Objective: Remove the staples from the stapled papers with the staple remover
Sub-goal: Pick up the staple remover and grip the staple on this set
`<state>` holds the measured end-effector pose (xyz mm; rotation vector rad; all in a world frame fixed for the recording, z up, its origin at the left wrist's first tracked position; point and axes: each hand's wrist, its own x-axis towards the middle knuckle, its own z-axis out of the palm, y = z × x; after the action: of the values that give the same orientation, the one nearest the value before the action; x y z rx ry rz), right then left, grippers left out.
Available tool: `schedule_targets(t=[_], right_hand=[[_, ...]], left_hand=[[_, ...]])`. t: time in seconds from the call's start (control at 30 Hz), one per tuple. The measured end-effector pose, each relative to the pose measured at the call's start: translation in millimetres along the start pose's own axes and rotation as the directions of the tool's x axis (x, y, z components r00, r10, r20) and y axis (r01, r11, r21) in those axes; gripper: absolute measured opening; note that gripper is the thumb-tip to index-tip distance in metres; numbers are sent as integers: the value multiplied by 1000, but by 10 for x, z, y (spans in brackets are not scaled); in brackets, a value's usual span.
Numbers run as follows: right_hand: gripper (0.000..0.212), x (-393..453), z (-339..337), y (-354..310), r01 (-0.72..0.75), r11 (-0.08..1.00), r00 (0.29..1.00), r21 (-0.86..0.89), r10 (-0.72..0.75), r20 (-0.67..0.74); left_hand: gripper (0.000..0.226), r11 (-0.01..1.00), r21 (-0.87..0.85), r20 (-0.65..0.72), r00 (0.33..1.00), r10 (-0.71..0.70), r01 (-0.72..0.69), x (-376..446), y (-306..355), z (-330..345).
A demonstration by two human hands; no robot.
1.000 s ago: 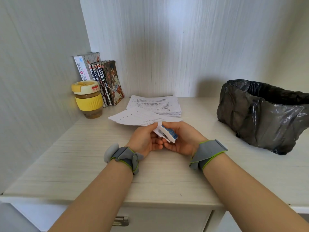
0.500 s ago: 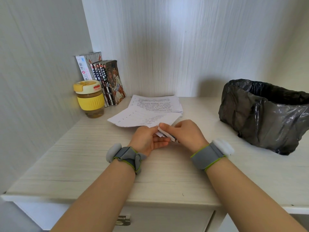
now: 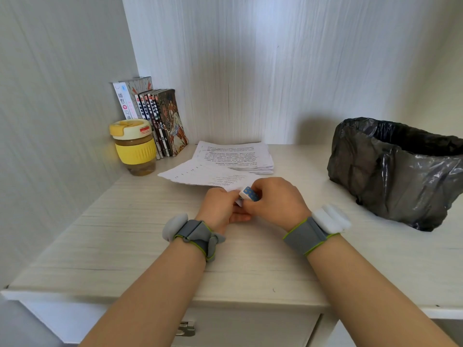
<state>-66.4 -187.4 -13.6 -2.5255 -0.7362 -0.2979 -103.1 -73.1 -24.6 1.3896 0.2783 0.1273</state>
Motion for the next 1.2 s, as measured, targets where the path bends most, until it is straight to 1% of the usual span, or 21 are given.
schedule_targets(t=[0.07, 0.13, 0.23, 0.3, 0.4, 0.5, 0.6, 0.73, 0.83, 0.93, 1.0, 1.2], right_hand=[[34, 1, 11, -12, 11, 999, 1000, -31, -11, -8], [36, 6, 18, -13, 33, 999, 999, 5, -33, -15], [41, -13, 9, -29, 67, 998, 997, 6, -67, -34], [38, -21, 5, -35, 70, 997, 997, 37, -68, -47], [26, -14, 0, -28, 54, 995, 997, 82, -50, -54], [25, -18, 5, -13, 22, 987, 999, 157, -16, -44], [23, -16, 12, 3, 10, 976, 1000, 216, -4, -27], [22, 23, -1, 58, -30, 963, 999, 267, 34, -12], [22, 32, 7, 98, -53, 966, 998, 253, 59, -17], [17, 38, 13, 111, -69, 963, 997, 260, 77, -18], [12, 43, 11, 125, -69, 956, 997, 284, 79, -21], [12, 73, 14, 177, -93, 910, 996, 405, 88, 29]], left_hand=[[16, 1000, 28, -6, 1000, 5, -5, 4, -8, 8], [14, 1000, 22, -2, 1000, 5, -5, -2, -3, 5], [12, 1000, 1, 18, 1000, -2, 2, 1, 6, -16], [11, 1000, -18, 27, 1000, -4, 4, 9, 4, -29], [10, 1000, -28, 47, 999, -2, 4, 29, -2, -43], [10, 1000, -22, 53, 999, 6, -5, 33, -3, -42], [19, 999, -31, 37, 999, 4, -3, 23, 6, -49], [27, 997, -75, 90, 996, -27, 34, 0, 25, -55], [26, 994, -107, 117, 993, -26, 38, 5, 24, -64], [24, 990, -133, 134, 991, -18, 36, 10, 17, -77], [22, 990, -137, 134, 991, -10, 29, 13, 12, -76], [17, 987, -158, 120, 993, 21, -2, 7, 3, -62]])
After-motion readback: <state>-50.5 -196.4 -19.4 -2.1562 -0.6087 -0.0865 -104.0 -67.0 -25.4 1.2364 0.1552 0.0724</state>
